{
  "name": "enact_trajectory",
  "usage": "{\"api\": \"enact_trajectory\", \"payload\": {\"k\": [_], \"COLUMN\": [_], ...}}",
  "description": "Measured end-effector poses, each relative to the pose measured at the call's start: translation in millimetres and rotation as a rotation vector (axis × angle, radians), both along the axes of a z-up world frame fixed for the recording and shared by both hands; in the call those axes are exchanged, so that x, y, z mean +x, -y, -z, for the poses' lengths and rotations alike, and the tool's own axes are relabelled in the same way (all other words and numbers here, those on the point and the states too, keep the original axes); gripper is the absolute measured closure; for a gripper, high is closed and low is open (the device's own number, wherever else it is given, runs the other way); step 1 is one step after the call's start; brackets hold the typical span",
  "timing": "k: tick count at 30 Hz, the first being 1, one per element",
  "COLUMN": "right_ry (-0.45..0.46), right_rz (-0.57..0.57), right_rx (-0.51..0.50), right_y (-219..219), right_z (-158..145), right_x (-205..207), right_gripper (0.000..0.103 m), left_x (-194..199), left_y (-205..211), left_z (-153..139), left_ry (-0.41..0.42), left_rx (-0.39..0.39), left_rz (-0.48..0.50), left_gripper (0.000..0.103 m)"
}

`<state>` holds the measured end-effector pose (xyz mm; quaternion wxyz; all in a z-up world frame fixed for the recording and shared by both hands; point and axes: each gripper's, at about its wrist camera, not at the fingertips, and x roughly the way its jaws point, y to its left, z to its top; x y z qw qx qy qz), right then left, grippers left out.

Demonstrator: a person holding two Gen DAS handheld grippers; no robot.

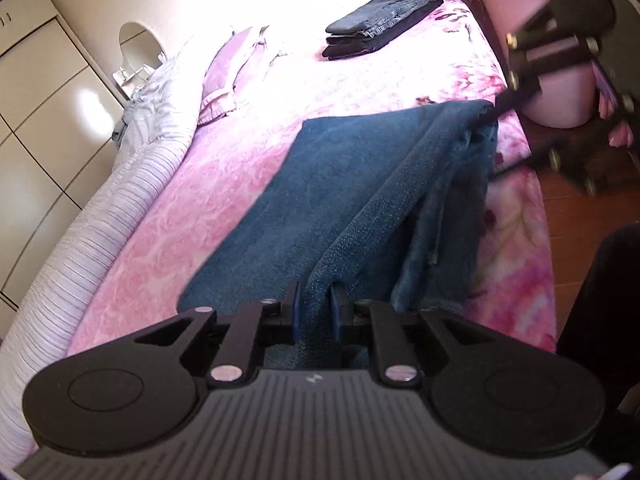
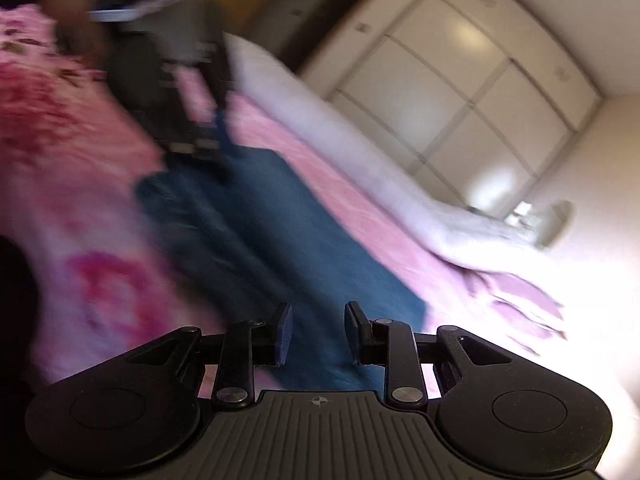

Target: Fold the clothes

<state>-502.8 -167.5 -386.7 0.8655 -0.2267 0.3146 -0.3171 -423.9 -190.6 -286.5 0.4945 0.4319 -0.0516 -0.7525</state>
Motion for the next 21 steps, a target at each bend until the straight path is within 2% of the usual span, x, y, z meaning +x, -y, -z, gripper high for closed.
{"api": "enact_trajectory", "payload": {"k": [3, 6, 8, 11, 20, 21], "right_ry": [0.018, 0.058, 0.046, -0.092, -0.328, -0.354], "right_rz": [-0.039, -0.066, -0.061, -0.032, -0.038, -0.039], "right_rx": [0.074, 0.196, 0.257, 0.145, -0.017, -0.035], "right_y": [7.2, 26.3, 46.0, 59.4, 46.3, 44.9], "right_z": [1.9, 0.9, -1.0, -2.8, 7.7, 8.9], "right_x": [13.9, 26.8, 32.5, 27.5, 25.4, 25.2], "right_gripper": [0.075, 0.075, 0.075, 0.075, 0.076, 0.080], "left_x": [-1.9, -2.9, -3.3, -8.5, -22.8, -22.4], "left_y": [-1.2, -2.8, -2.7, -5.7, -11.4, -12.2], "left_z": [-6.2, -8.9, -8.7, -2.5, 19.1, 20.7], "left_ry": [0.010, 0.021, 0.039, 0.096, 0.260, 0.268], "left_rx": [-0.015, -0.024, -0.030, -0.051, -0.106, -0.107], "left_rz": [0.008, 0.016, 0.024, 0.044, 0.097, 0.101], "left_gripper": [0.090, 0.090, 0.089, 0.089, 0.088, 0.088]}}
